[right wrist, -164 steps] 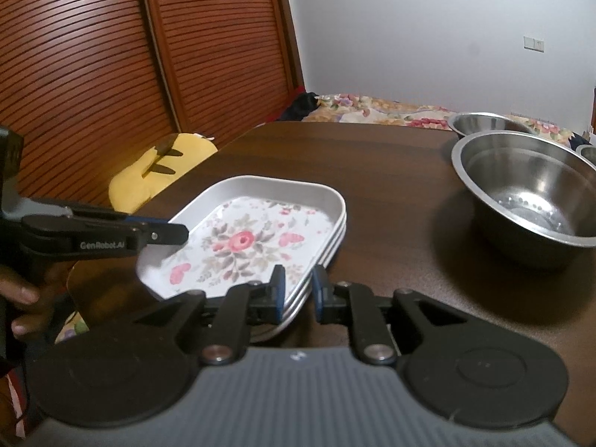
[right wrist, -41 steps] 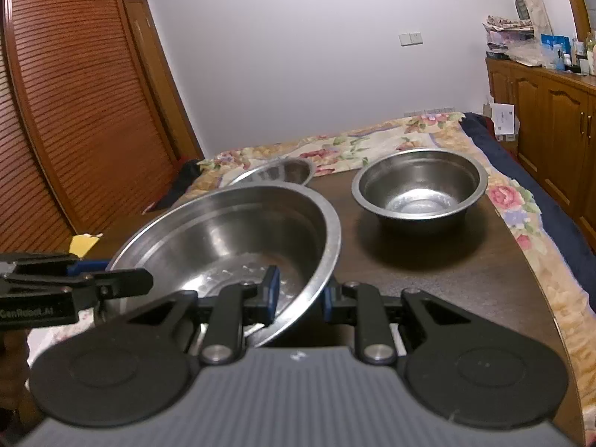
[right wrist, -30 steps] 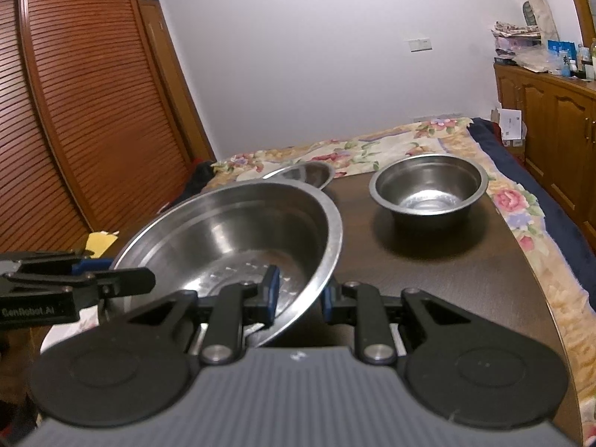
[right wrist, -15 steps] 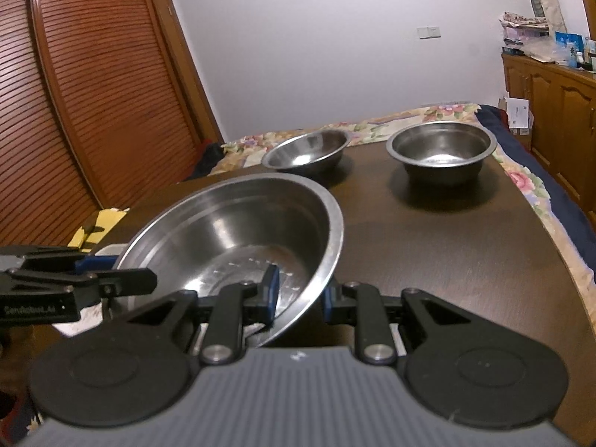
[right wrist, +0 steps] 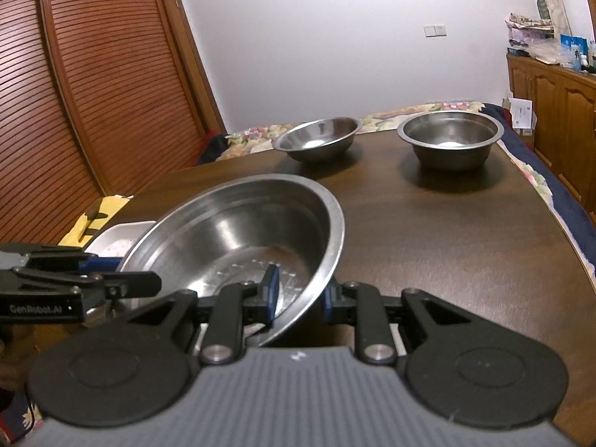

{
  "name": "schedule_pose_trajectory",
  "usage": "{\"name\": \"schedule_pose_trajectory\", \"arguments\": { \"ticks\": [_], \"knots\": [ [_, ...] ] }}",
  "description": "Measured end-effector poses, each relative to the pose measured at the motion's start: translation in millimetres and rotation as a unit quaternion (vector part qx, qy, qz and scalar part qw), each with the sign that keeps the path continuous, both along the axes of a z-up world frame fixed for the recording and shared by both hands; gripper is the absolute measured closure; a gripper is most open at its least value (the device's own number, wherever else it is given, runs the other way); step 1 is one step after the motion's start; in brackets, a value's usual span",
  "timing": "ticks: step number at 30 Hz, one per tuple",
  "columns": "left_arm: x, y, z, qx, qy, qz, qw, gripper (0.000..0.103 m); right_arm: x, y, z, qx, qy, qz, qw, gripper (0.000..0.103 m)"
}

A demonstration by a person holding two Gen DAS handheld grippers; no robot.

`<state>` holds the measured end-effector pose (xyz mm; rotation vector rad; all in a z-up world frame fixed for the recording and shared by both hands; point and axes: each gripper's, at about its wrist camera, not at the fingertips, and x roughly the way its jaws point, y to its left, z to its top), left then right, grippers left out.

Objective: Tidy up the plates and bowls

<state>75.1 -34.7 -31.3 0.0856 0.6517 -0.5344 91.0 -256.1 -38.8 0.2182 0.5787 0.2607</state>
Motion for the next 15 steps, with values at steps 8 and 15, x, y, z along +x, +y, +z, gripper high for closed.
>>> {"name": "schedule_pose_trajectory", "arguments": {
  "ticks": [8, 15],
  "knots": [
    [4.7, -2.3, 1.6, 0.000, 0.001, 0.001, 1.0000, 0.064, 1.5, 0.6, -1.3, -0.001, 0.003, 0.000, 1.000, 0.079],
    [4.3, -1.7, 0.3, -0.006, 0.000, 0.002, 1.0000, 0.063, 0.8, 1.6, -2.3, -0.003, 0.000, 0.001, 1.000, 0.078]
  ]
}}
